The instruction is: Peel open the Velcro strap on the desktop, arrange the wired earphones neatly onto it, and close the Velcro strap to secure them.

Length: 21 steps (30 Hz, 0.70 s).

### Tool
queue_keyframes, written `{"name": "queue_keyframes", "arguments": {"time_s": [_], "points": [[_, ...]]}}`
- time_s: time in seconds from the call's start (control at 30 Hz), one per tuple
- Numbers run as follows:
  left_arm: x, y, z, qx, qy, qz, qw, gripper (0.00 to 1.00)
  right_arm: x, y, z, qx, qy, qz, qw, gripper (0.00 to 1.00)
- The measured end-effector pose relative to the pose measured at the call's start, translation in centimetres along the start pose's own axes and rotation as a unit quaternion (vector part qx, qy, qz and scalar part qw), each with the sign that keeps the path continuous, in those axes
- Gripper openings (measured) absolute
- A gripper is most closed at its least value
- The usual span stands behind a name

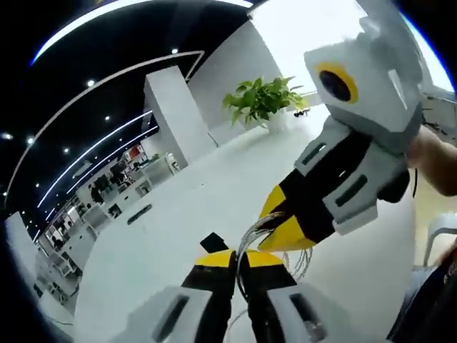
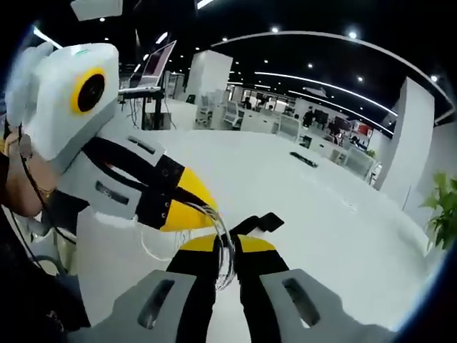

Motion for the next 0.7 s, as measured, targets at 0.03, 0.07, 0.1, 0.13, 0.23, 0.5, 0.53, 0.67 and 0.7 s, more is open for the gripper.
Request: {"name": "queue_keyframes", "arguments": {"time_s": [0.03, 0.07, 0.1, 0.13, 0.23, 0.5, 0.53, 0.67, 0.7], "points": [[-0.1, 0.1, 0.0, 0.002, 0.005, 0.001, 1.0, 0.08, 0.2, 0.1, -0.1, 0.005, -0.001, 0.003, 1.0, 0.12], [-0.2, 0.1, -0.2, 0.006, 0.008, -0.001, 1.0, 0.08, 0.4, 0.3, -0.2, 0.012, -0.002, 0.006, 0.9999, 0.12], [-0.4, 0.3, -0.3, 0.011, 0.013, 0.001, 0.9999, 0.08, 0.6, 0.5, -0.4, 0.022, -0.004, 0.01, 0.9997, 0.12], [-0.5, 0.5, -0.5, 0.014, 0.013, -0.001, 0.9998, 0.08, 0.8, 0.7, -0.6, 0.034, -0.006, 0.015, 0.9993, 0.13], [-0.9, 0.7, -0.8, 0.019, 0.019, -0.005, 0.9996, 0.08, 1.4, 1.6, -1.1, 0.066, -0.028, 0.025, 0.9971, 0.14], [-1.6, 0.7, -1.4, 0.024, 0.002, -0.018, 0.9996, 0.08, 2.5, 3.1, -0.3, 0.087, -0.052, 0.032, 0.9943, 0.16], [-1.7, 0.7, -1.4, 0.025, 0.001, -0.02, 0.9995, 0.08, 2.5, 3.1, -0.2, 0.087, -0.054, 0.031, 0.9942, 0.16], [-2.0, 0.7, -1.4, 0.027, 0.004, -0.023, 0.9994, 0.08, 2.1, 3.3, 0.1, 0.096, -0.075, 0.019, 0.9924, 0.16], [-2.2, 0.7, -1.4, 0.027, 0.004, -0.025, 0.9993, 0.08, 1.9, 3.3, 0.2, 0.099, -0.081, 0.015, 0.9917, 0.16]]}}
Point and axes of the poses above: the point that each gripper's makers call its tool centre point, and the gripper's own axes: y roughly backward along the fingers, x roughly to its right, z roughly out of its underside, the point moved 5 cm from there along y, roughly backward along the fingers, and after that the axes turned 3 degrees about z, right-handed, at the moved point
